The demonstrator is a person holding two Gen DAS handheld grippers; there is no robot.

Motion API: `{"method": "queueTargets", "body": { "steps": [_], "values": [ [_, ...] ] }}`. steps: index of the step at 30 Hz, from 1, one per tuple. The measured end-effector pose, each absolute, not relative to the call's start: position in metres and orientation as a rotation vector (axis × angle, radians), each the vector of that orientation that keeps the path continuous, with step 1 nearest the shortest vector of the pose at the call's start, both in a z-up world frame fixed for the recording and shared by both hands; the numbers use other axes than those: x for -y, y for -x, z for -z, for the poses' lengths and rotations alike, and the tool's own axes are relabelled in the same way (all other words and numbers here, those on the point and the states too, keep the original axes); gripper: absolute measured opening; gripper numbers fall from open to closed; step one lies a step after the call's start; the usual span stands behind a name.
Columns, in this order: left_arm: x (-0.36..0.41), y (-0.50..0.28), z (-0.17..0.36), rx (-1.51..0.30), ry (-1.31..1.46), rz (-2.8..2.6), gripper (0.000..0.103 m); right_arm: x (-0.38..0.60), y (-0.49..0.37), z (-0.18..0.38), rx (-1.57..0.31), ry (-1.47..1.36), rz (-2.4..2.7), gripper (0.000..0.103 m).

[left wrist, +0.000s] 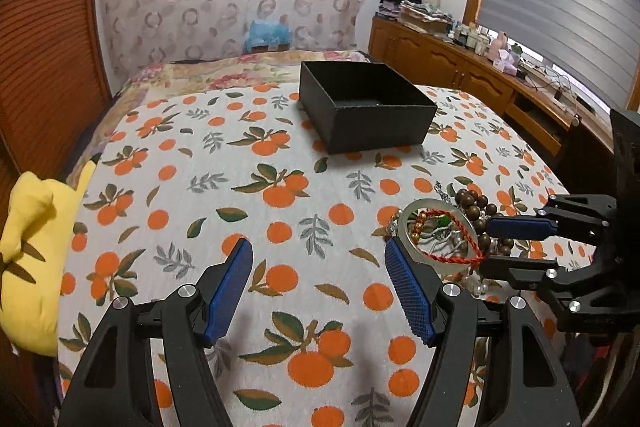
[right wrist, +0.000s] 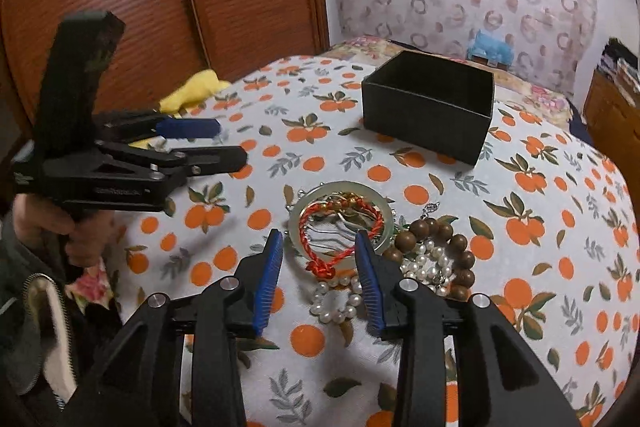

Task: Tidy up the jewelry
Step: 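Move both tools back over the jewelry pile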

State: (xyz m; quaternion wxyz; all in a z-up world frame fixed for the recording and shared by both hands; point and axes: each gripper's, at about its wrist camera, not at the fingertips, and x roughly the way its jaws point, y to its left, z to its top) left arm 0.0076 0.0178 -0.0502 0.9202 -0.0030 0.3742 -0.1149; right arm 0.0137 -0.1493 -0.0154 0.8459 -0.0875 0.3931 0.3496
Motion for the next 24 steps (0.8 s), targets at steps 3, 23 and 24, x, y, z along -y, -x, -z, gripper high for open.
{"method": "queueTargets", "body": {
  "steps": [3, 23, 24],
  "values": [
    [-0.018, -0.007, 0.051, -0.77, 0.004, 0.241, 0.066, 0.141, -0.015, 0.017, -0.835, 0.233, -0.759, 0.039],
    [-0.005, -0.011, 0.053, -0.794, -0.018, 0.274, 0.066, 0.137, -0.023, 0.018, -0.865, 0.306, -0.807, 0.003],
    [-0.004, -0.012, 0.054, -0.796, -0.018, 0.275, 0.066, 0.139, -0.023, 0.015, -0.852, 0.297, -0.799, 0.003]
  ]
}}
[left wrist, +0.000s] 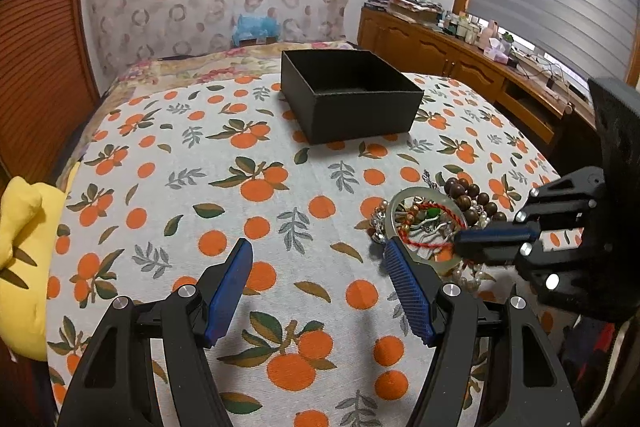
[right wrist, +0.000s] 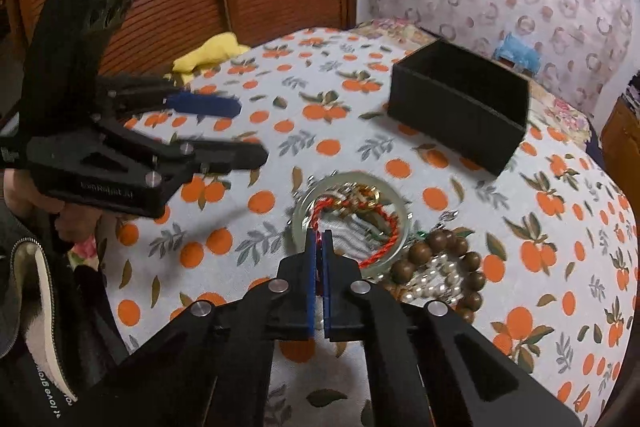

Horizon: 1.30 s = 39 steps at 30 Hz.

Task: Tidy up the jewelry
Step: 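Move both tools back over the jewelry pile, then grasp the green jade bangle with left tool while right tool grasps the red bead bracelet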

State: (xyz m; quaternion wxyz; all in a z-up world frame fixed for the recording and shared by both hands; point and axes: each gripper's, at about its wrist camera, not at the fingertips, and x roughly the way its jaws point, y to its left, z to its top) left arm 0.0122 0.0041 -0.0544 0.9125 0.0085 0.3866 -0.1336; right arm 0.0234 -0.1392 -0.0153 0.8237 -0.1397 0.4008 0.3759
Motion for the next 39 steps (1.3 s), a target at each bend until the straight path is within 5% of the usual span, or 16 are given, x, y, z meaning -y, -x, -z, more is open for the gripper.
{"method": "queueTargets", "body": {
  "steps": [10, 18, 31, 36, 39],
  "values": [
    [0.019, -0.026, 0.056, -0.811, -0.018, 0.357, 0.066, 0.177, -0.034, -0.025, -0.75, 0.211, -0.719, 0.003],
    [0.048, -0.05, 0.055, -0.837, -0.071, 0.452, 0.031, 0.202, -0.04, -0.035, -0.726, 0.183, -0.663, 0.003],
    [0.067, -0.076, 0.073, -0.927, -0.159, 0.503, 0.029, 0.222, -0.042, -0.026, -0.745, 0.16, -0.633, 0.003],
    [0.065, -0.073, 0.071, -0.91, -0.171, 0.496, 0.007, 0.222, -0.043, -0.022, -0.752, 0.153, -0.636, 0.003],
    [0.062, -0.069, 0.064, -0.871, -0.172, 0.472, 0.007, 0.222, -0.043, -0.023, -0.75, 0.151, -0.636, 0.003]
  ]
}}
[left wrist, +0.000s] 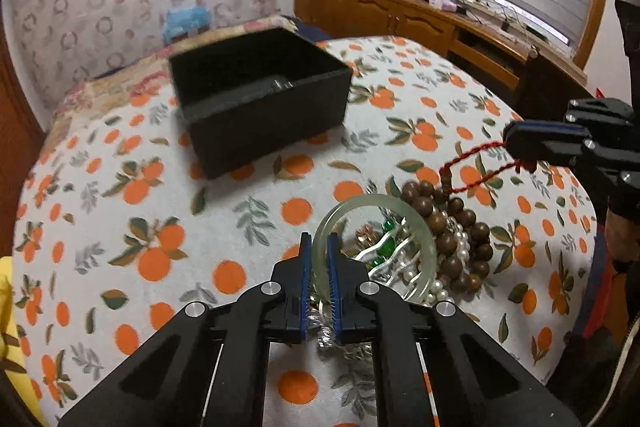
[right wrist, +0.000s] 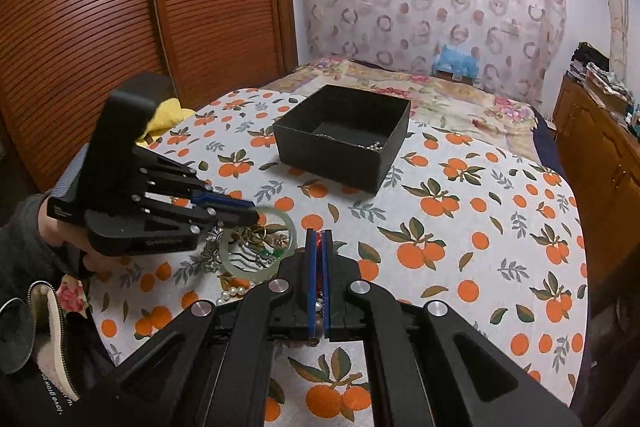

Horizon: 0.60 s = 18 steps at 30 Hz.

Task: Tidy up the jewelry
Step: 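Grasp the green jade bangle with left tool while right tool grasps the red bead bracelet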

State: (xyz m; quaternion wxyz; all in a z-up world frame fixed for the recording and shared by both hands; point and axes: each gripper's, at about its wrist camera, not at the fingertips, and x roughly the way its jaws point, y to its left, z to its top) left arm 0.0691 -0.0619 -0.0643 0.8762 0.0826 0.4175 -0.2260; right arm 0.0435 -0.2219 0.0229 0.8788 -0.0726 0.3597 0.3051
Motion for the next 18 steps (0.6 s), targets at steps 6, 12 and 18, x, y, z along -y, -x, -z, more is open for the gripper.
{"method": "queueTargets", "body": {
  "steps": [6, 12, 18],
  "values": [
    [0.048, -0.071, 0.047, -0.806, -0.109, 0.412, 0.007, 0.221, -0.051, -0.028, -0.732, 0.153, -0.631, 0.003],
    [0.038, -0.083, 0.032, -0.762, -0.075, 0.37, 0.007, 0.219, -0.073, -0.042, -0.688, 0.155, -0.633, 0.003],
    [0.032, -0.097, 0.019, -0.728, -0.048, 0.329, 0.007, 0.212, -0.104, -0.053, -0.657, 0.152, -0.645, 0.003]
  ]
}}
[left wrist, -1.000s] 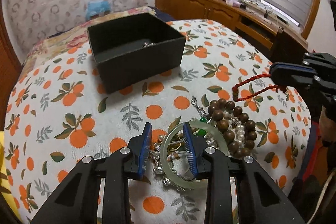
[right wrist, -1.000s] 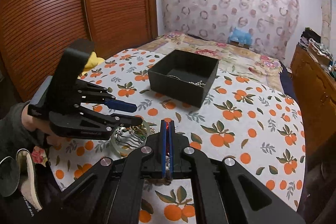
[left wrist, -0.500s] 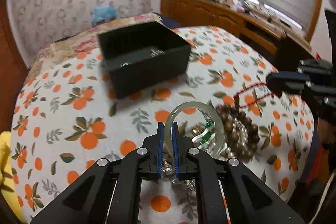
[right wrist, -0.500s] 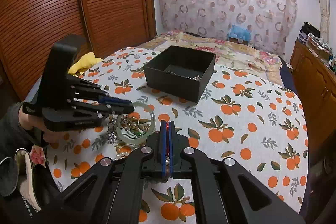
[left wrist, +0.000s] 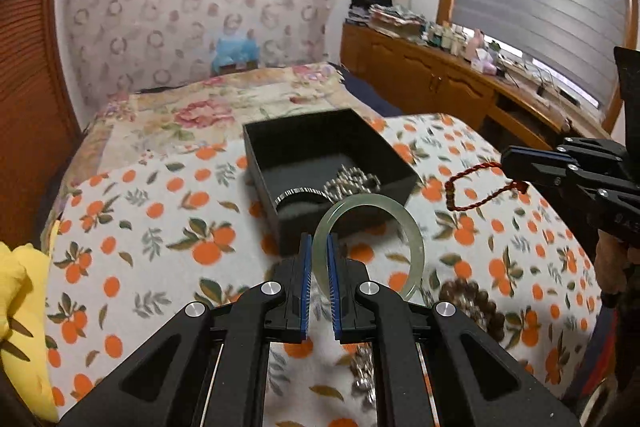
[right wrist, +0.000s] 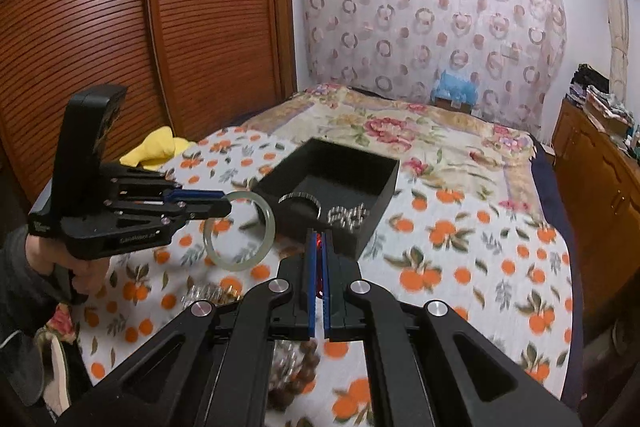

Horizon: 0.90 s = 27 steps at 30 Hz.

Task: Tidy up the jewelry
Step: 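Lower the jade bangle into the black box with left tool while right tool drops the red bracelet in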

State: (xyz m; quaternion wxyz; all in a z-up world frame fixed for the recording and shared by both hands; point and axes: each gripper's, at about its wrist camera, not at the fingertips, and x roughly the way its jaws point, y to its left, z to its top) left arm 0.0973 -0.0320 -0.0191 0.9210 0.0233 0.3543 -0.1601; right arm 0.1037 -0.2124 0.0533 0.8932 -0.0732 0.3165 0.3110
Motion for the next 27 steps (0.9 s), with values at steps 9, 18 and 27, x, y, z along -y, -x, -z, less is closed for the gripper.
{"method": "queueTargets", "body": {
  "steps": [9, 18, 27],
  "values": [
    [0.031, -0.124, 0.003, -0.695, -0.044, 0.301, 0.007, 0.192, -0.162, -0.062, -0.633, 0.153, -0.673, 0.003],
    [0.025, -0.153, 0.0, -0.705, -0.05, 0.283, 0.007, 0.173, -0.219, -0.045, -0.662, 0.129, -0.692, 0.004],
    [0.024, -0.177, 0.001, -0.72, -0.065, 0.274, 0.007, 0.19, -0.239, -0.023, -0.685, 0.028, -0.672, 0.012]
  ]
}}
